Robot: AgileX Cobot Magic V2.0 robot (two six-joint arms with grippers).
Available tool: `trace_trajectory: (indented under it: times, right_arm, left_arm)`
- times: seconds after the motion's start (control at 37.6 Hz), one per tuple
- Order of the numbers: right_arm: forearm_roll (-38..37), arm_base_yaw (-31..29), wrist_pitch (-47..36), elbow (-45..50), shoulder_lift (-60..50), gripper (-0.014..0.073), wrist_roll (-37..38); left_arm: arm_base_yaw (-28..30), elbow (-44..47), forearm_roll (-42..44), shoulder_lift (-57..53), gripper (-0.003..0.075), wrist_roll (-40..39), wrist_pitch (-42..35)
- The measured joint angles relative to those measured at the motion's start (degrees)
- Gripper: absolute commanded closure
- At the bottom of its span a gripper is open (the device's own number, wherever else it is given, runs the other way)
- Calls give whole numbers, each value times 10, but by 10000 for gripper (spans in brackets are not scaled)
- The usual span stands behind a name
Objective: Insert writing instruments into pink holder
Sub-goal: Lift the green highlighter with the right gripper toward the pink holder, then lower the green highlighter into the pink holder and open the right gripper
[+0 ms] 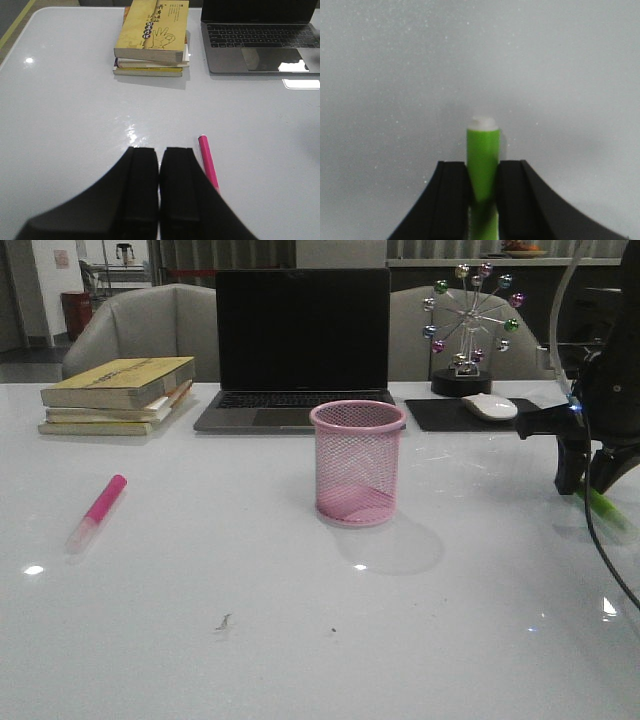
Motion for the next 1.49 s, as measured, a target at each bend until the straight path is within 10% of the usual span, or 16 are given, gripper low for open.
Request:
trace_trajectory:
  times: [0.53,0.82,1.04,1.49]
  right_arm:
    - [0,70,-115,11,-207,564,0]
    - [0,150,-341,132,-282,564,0]
    - [0,217,-551,222,-277,564,0]
    - [-25,256,-703,233,-144,564,15]
  left_arm:
    - [0,0,0,0,591,0,0]
    - [0,0,0,0,591,0,0]
    - [0,0,0,0,591,0,0]
    - [0,0,0,0,591,0,0]
